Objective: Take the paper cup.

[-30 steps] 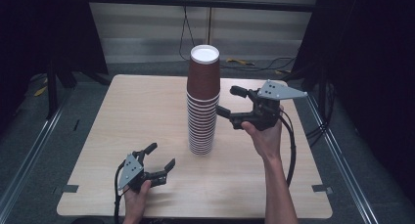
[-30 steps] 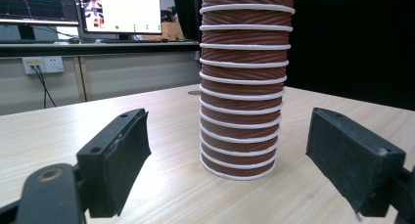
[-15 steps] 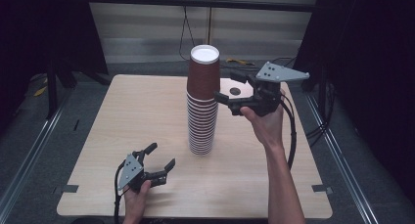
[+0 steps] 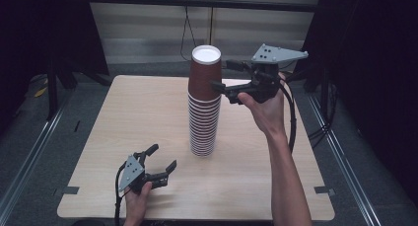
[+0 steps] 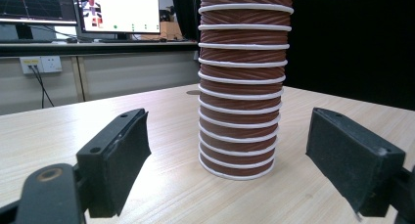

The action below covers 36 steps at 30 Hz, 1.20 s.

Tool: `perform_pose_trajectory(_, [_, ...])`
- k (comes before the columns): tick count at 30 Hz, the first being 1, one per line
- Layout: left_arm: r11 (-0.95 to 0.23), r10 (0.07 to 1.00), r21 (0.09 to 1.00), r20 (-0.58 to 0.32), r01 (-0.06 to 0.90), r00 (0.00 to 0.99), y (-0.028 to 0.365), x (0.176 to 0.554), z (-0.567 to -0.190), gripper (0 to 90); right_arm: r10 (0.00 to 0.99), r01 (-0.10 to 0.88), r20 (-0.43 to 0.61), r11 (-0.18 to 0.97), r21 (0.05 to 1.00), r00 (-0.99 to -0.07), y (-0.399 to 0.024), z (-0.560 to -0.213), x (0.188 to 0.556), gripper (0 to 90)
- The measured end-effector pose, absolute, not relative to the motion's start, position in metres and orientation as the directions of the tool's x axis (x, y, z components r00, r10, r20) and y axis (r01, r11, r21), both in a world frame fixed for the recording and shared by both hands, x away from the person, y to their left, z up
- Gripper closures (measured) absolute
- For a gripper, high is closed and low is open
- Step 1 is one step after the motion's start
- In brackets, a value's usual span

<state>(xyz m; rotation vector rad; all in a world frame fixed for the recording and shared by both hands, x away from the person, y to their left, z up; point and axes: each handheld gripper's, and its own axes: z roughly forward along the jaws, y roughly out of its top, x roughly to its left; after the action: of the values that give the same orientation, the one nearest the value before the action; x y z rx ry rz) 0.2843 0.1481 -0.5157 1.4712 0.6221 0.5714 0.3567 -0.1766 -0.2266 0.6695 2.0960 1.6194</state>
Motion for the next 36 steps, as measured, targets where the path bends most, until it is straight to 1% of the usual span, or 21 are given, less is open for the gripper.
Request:
perform_pose_trajectory(9, [0.025,0.691,0.999,-0.035,0.023,0.722,0.148,0.284,-0.516,15.7,0.579,0.155,-0.013,0.239,0.959,-0.815,-0.162,-0.216,0.373,14.2])
perform_pose_trajectory(23, [0.027,0.69,0.999,-0.035,0.023,0.723,0.148,0.284,-0.516,15.7,0.562,0.179,0.002,0.26,0.949,-0.827,-0.145,-0.211,0.389,13.8])
perform_pose_trajectory(28, [0.028,0.689,0.999,-0.035,0.022,0.724,0.148,0.284,-0.516,15.7,0.571,0.186,0.003,0.262,0.947,-0.821,-0.142,-0.213,0.392,17.1])
perform_pose_trajectory(30, [0.028,0.689,0.999,-0.035,0.023,0.724,0.148,0.284,-0.516,15.7,0.582,0.185,0.0,0.259,0.948,-0.813,-0.142,-0.212,0.392,21.6])
perform_pose_trajectory(36, [0.027,0.688,0.999,-0.035,0.022,0.724,0.148,0.284,-0.516,15.7,0.587,0.182,-0.007,0.264,0.947,-0.809,-0.142,-0.211,0.391,22.6])
